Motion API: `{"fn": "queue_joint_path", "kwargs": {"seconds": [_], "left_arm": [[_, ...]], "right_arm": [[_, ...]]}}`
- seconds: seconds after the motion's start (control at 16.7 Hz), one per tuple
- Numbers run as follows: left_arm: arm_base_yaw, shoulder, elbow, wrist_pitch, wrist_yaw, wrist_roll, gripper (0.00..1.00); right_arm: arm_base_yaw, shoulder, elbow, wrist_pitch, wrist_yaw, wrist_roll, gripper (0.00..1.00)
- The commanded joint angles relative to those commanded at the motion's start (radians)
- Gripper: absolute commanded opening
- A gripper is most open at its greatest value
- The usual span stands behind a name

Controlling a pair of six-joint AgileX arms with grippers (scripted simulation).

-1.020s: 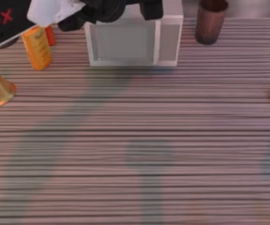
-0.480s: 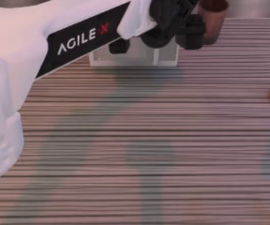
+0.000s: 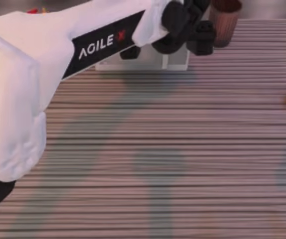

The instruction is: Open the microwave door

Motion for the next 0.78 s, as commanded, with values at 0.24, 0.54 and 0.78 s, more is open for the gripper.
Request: {"fn": "queue_joint_path", "kwargs": {"seconds": [0.24, 0.54, 0.78], "left_arm": [[0.03, 0.087, 0.044, 0.057, 0.019, 0.028, 1.0], [0.03, 0.087, 0.044, 0.057, 0.019, 0.028, 0.85], [0.03, 0.087, 0.044, 0.057, 0.019, 0.028, 0.55]], "right_arm": [[0.0, 0.0, 0.0, 0.0, 0.0, 0.0, 1.0], [0.0, 0.0, 0.0, 0.0, 0.0, 0.0, 1.0], [0.0, 0.0, 0.0, 0.0, 0.0, 0.0, 1.0]]}}
